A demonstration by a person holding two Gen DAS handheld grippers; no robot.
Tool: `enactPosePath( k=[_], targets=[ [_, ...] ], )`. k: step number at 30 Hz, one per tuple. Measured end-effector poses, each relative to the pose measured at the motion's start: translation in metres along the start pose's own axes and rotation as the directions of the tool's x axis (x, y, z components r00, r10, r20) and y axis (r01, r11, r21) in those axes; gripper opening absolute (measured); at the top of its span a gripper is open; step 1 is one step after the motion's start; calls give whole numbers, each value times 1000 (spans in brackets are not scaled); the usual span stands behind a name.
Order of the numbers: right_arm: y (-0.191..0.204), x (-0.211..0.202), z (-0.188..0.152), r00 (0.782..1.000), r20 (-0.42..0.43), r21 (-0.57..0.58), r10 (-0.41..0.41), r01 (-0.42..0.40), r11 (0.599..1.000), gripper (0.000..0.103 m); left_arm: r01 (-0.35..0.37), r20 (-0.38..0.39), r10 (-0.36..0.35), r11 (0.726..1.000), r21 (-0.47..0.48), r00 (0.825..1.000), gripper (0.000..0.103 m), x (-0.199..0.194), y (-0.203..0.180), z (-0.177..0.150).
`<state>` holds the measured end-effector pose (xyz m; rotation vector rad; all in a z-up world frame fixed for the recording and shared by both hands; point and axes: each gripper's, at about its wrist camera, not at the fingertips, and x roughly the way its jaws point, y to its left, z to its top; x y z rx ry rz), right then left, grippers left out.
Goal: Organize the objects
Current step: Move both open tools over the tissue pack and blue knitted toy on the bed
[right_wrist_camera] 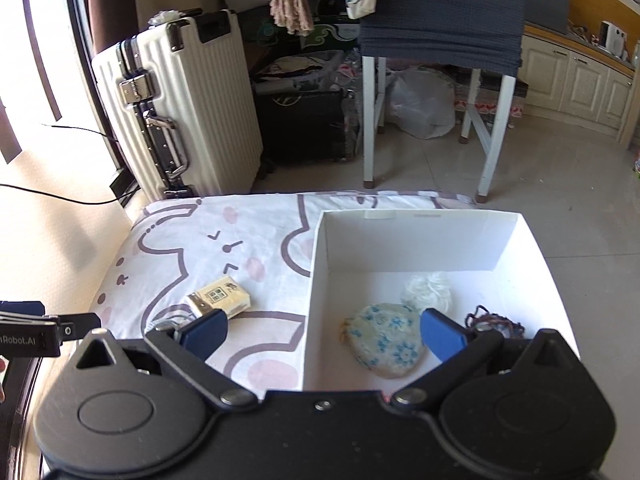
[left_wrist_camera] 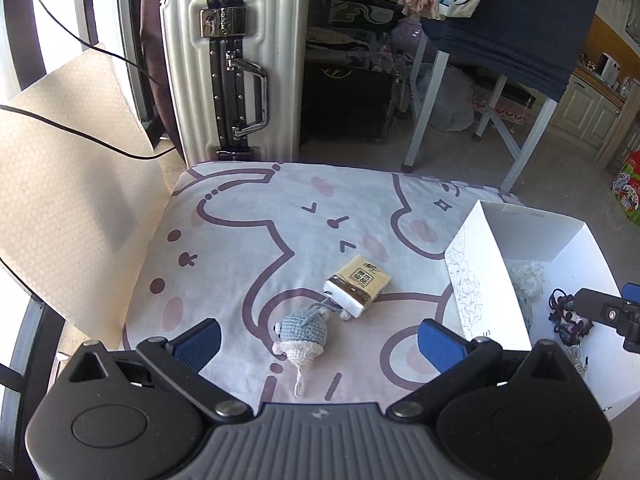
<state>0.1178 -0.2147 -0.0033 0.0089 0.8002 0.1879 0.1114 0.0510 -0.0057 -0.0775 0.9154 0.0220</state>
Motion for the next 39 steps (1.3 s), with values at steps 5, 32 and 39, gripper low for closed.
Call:
enactPosePath(
  k=[5, 32, 39],
  targets=[
    [15, 4, 2, 999, 14, -41, 30, -29, 999, 103, -3, -5, 3, 1000, -18, 1000, 103, 2, 10, 0],
    [72, 50, 7, 989, -37, -300, 140, -145, 943, 103, 27, -54, -36, 986, -166, 998, 83, 52, 62, -14],
    [90, 86, 22, 986, -84, -332, 147, -166, 929, 92, 28, -122, -48, 987, -156, 991, 75, 85, 56, -12]
  ],
)
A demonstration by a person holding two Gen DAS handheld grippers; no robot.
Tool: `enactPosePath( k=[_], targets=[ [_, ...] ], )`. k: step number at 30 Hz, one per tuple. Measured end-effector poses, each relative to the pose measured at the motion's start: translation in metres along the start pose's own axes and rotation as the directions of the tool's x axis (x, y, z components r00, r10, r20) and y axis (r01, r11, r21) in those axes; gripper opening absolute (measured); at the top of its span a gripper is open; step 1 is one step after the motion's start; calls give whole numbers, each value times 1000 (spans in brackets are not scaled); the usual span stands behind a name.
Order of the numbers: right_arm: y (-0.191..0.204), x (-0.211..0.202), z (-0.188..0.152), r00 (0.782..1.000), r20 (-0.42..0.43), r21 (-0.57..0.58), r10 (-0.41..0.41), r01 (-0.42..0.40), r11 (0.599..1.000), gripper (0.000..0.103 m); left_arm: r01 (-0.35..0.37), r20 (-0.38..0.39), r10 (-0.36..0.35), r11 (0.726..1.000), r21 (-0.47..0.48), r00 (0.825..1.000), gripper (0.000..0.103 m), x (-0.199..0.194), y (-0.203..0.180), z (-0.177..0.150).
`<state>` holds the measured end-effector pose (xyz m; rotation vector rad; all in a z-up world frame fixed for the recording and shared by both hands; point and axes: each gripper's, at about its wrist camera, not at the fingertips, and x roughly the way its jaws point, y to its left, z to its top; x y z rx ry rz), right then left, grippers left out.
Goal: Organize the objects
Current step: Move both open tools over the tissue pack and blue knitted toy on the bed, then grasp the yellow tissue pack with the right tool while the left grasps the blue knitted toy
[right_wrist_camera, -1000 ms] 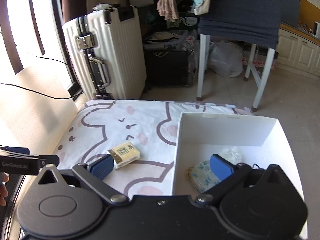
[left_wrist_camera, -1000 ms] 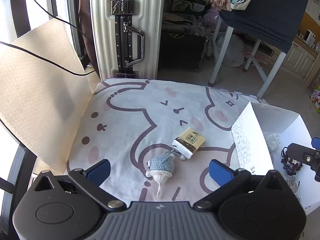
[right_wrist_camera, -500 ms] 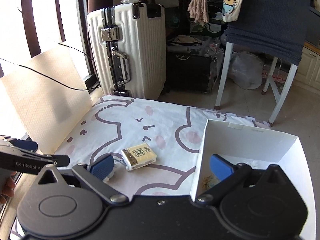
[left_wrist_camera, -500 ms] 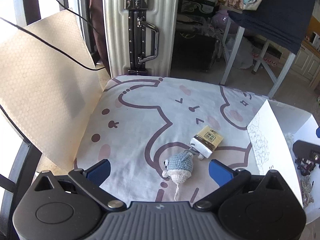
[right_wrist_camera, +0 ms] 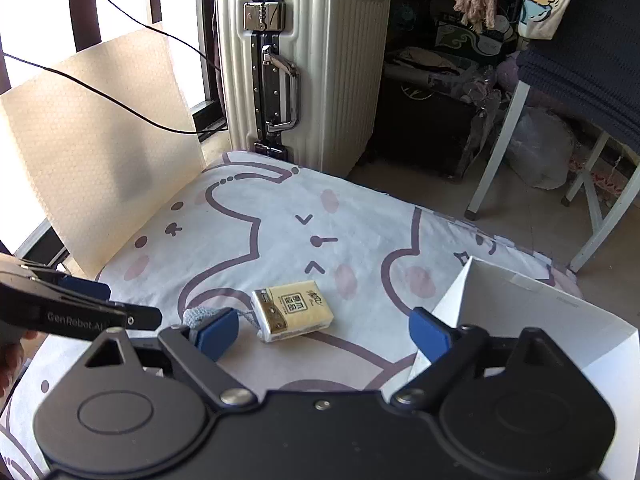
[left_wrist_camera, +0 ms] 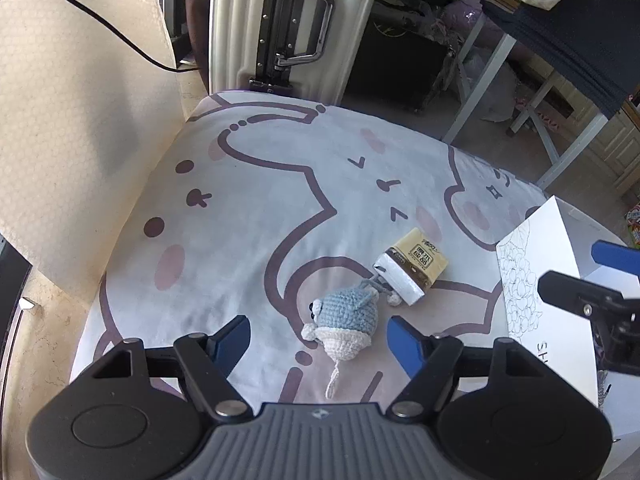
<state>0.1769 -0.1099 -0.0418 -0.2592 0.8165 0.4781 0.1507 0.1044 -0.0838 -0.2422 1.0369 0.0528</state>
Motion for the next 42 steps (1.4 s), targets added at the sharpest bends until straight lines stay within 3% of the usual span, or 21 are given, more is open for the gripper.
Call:
enactPosePath(
  k=[5, 8, 10, 16, 23, 29, 36, 42],
  targets=[
    [-4, 29, 15, 1000, -24, 69, -9, 11, 998, 83, 12, -14, -12, 1000, 11, 1000, 74, 14, -7, 5],
    [-11, 51, 21, 998, -56, 162, 1, 9, 987, 69, 5, -21, -5, 1000, 12, 1000, 70, 18, -9, 8],
    [-16, 67, 23, 996, -84, 208, 14, 4, 978, 51, 8, -19, -7, 1000, 24, 1000, 67, 18, -11, 9],
    [-15, 110, 27, 987, -157, 183, -23, 52, 982, 35, -20, -27, 21, 999, 47, 999, 67, 28, -14, 10],
    [-14, 142, 32, 979, -195, 138, -54, 82, 987, 34, -36, -60, 41, 996, 77, 997, 68, 45, -21, 4],
    [-15, 162, 18, 969, -225, 102, -103, 128, 987, 42, -57, -76, 66, 991, 117, 995, 69, 57, -23, -3],
    [-15, 155, 9, 961, -275, 148, 16, 26, 989, 44, -60, -62, 64, 996, 67, 996, 69, 64, -17, 2],
    [-20, 141, 5, 969, -244, 194, 38, 10, 981, 49, -48, -71, 52, 997, 61, 996, 75, 71, -18, 0]
  ],
)
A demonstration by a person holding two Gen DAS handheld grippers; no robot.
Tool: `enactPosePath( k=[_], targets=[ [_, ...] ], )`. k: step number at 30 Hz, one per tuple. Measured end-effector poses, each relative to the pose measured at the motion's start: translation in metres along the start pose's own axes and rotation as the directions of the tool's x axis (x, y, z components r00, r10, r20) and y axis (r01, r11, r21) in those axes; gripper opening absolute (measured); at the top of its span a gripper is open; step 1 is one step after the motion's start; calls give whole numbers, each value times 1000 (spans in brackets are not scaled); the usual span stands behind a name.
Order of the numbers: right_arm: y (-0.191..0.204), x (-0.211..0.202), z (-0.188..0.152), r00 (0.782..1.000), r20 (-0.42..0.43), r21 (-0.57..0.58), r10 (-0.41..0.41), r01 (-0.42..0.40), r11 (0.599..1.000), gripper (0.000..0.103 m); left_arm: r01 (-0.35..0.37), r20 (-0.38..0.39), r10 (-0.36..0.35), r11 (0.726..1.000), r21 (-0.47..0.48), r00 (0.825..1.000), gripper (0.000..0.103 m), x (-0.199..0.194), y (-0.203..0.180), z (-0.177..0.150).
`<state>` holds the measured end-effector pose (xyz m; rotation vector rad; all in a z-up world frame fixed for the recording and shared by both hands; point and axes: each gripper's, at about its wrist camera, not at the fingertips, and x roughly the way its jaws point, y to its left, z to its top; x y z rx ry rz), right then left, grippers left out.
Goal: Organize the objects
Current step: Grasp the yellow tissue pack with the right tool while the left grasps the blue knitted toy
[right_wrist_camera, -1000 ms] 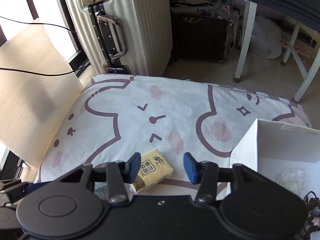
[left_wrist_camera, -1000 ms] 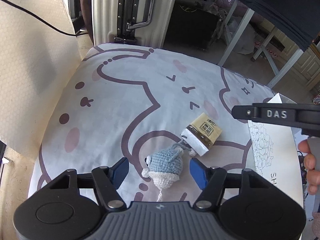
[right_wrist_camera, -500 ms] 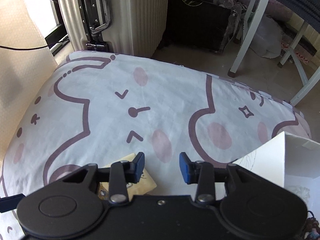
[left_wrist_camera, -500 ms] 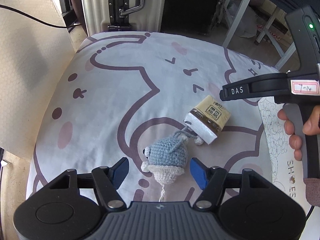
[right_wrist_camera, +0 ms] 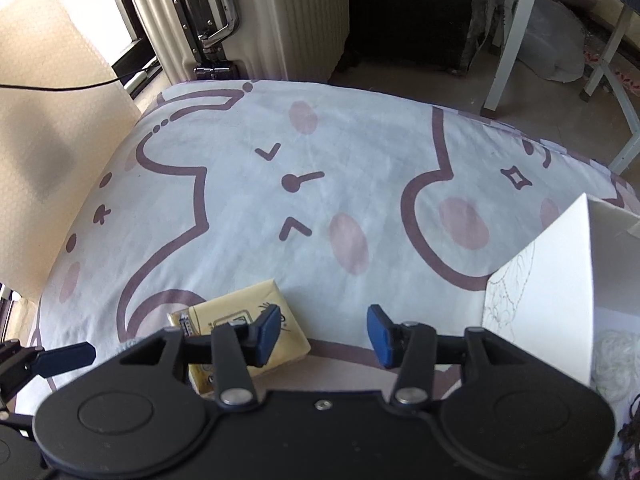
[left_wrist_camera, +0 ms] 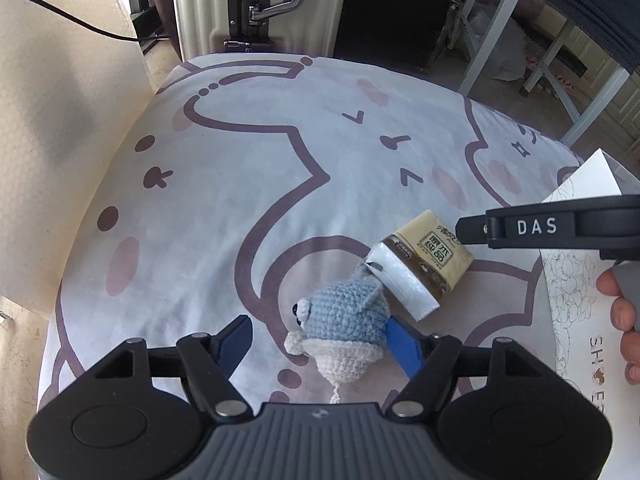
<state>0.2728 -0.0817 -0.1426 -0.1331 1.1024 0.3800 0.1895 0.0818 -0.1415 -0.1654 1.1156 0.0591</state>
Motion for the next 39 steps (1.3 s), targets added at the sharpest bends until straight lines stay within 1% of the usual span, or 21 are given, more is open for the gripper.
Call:
enactPosePath(
  k=[2, 4, 7, 8, 9, 10, 11, 14, 18, 21, 24, 26, 27, 29, 33, 37, 39],
  targets=[
    [-2, -4, -1, 1000, 24, 9, 17, -17, 1000, 49, 8, -1, -8, 1000, -2, 1000, 75, 2, 0, -1],
    [-4, -8, -1, 998, 45, 15, 44, -45, 999, 57, 18, 0, -18, 1000, -9, 1000, 75, 2, 0, -1],
    [-8, -9, -1, 989, 40, 46, 139, -141, 989, 65, 31, -11, -31, 1000, -4, 999, 72, 4, 0, -3],
    [-8, -9, -2, 986, 36, 53, 163, -165, 985, 66, 36, -15, -36, 999, -3, 999, 67, 4, 0, -3],
    [-7, -8, -2, 982, 35, 57, 184, -186, 981, 69, 42, -22, -43, 999, -10, 999, 65, 3, 0, -3],
    [-6, -7, -3, 979, 35, 58, 202, -204, 977, 73, 46, -27, -47, 999, -22, 999, 60, 2, 1, -3],
    [-5, -7, -3, 975, 37, 58, 219, -221, 974, 74, 47, -29, -48, 998, -29, 998, 55, 0, 0, -2],
    [0, -6, -6, 965, 30, 37, 261, -262, 964, 75, 48, -22, -48, 998, -30, 999, 49, -5, 2, -2],
    [12, -2, -7, 959, 10, -20, 283, -283, 959, 79, 62, -28, -63, 998, -34, 998, 48, -6, 8, -4],
    [21, 4, -7, 963, -6, -68, 270, -270, 961, 80, 69, -29, -70, 997, -26, 997, 48, -6, 8, -6],
    [28, 13, -7, 974, -20, -117, 224, -225, 967, 81, 70, -22, -70, 998, -11, 997, 50, -5, 8, -6],
    [28, 18, -6, 981, -8, -132, 194, -194, 972, 81, 67, -22, -67, 998, -13, 998, 56, -3, 8, -6],
    [27, 21, -6, 983, -6, -129, 184, -183, 974, 81, 64, -17, -65, 998, -12, 998, 57, -2, 7, -6],
    [21, 29, -6, 985, -24, -105, 170, -172, 980, 81, 58, -10, -58, 998, -9, 998, 63, 1, 8, -5],
    [12, 31, -10, 985, -12, -57, 172, -172, 983, 78, 61, -8, -61, 998, -14, 998, 64, 4, 5, -3],
    [7, 27, -12, 994, -29, 11, 104, -104, 995, 78, 68, -23, -69, 998, -4, 997, 65, 12, -1, -4],
    [4, 24, -15, 996, -34, 32, 80, -79, 996, 78, 54, -26, -54, 999, 7, 998, 68, 15, -4, -5]
  ],
)
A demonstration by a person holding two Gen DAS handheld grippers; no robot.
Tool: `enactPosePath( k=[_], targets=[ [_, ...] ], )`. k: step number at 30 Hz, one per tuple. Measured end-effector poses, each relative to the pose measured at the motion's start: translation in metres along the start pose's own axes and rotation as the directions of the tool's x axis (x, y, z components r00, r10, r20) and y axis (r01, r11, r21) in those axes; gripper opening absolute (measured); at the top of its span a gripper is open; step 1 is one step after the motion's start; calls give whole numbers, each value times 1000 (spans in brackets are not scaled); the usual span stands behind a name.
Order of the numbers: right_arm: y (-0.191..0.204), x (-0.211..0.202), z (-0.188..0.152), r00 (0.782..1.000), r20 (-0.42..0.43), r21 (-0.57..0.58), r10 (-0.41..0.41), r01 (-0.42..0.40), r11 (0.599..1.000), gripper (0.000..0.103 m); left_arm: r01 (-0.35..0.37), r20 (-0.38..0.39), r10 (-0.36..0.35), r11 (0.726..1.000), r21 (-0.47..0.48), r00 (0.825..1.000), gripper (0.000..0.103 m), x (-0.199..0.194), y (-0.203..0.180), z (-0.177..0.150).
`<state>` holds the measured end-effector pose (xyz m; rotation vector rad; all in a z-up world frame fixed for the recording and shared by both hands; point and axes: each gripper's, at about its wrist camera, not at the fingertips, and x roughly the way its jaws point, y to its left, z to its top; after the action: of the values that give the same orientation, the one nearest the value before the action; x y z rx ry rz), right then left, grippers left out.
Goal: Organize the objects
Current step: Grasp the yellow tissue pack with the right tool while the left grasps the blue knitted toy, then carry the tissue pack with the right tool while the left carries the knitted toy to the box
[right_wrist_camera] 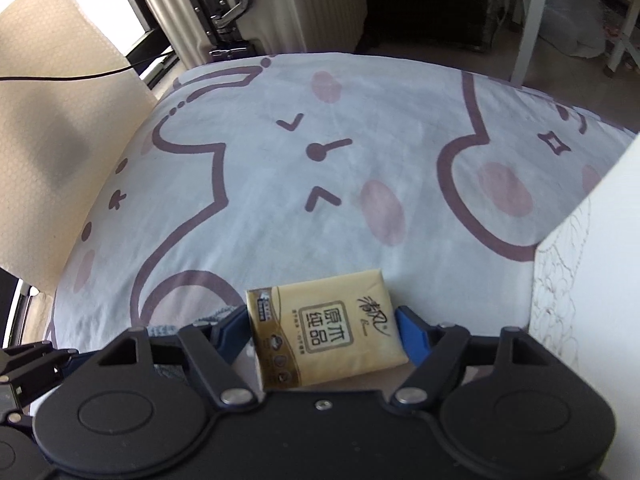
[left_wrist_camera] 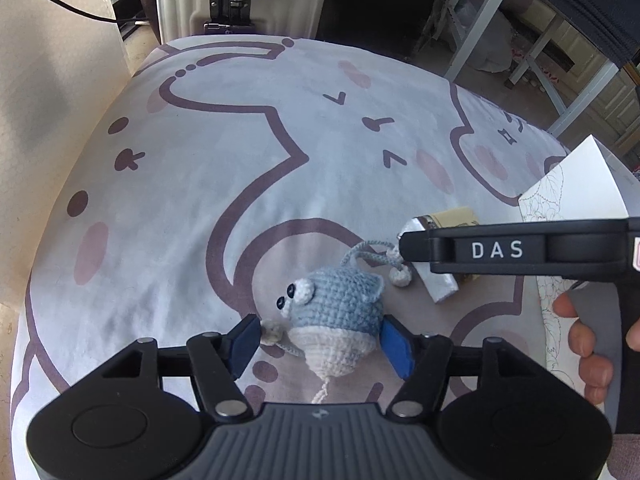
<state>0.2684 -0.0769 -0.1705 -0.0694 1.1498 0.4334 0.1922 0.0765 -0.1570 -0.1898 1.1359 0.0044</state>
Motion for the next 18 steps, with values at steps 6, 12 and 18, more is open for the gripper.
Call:
enactPosePath(
  k=[6, 12, 18],
  targets=[
    [-9, -6, -7, 1000, -5, 33, -15, 15, 999, 78, 1, 7, -1, 1000, -23, 1000, 66, 1, 3, 3],
    [-11, -13, -13, 999, -11, 45, -35, 35, 998, 77, -14, 6, 14, 1000, -11, 1000, 57, -9, -4, 5],
    [-8, -36, -17, 1000, 19, 57, -24, 23, 998, 77, -10, 25, 11, 999, -50, 1000, 56, -31, 2, 4]
  ],
)
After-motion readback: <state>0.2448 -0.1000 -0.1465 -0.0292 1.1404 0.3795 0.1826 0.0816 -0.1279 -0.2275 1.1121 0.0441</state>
